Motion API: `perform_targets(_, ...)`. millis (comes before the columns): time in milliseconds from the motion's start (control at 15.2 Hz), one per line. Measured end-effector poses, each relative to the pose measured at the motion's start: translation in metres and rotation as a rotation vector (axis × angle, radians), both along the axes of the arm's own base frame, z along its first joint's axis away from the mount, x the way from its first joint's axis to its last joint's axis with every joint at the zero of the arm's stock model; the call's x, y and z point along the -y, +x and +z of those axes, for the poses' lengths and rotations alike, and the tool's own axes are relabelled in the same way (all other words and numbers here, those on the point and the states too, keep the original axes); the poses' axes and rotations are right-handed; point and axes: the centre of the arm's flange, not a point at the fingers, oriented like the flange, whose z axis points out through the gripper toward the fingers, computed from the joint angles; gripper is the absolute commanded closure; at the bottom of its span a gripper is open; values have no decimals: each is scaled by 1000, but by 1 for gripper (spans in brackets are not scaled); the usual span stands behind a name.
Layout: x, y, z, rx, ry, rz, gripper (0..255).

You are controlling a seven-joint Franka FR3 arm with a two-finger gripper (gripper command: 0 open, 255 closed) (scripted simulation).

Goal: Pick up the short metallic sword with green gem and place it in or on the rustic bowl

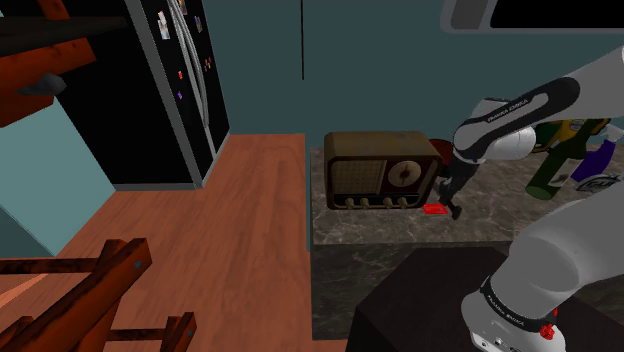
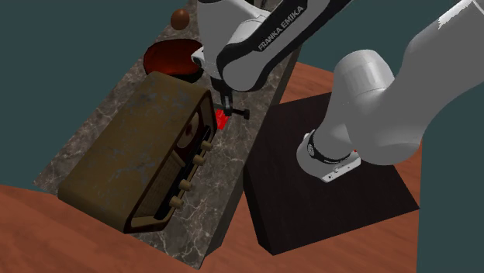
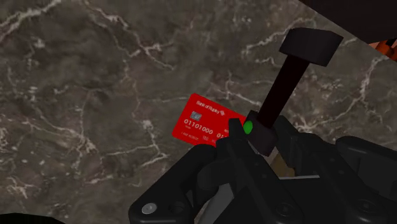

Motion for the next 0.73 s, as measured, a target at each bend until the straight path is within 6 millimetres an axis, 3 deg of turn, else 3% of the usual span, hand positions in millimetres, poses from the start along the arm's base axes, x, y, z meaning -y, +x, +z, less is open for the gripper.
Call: perform_targets(726, 0, 0, 58, 0, 0, 0, 255)
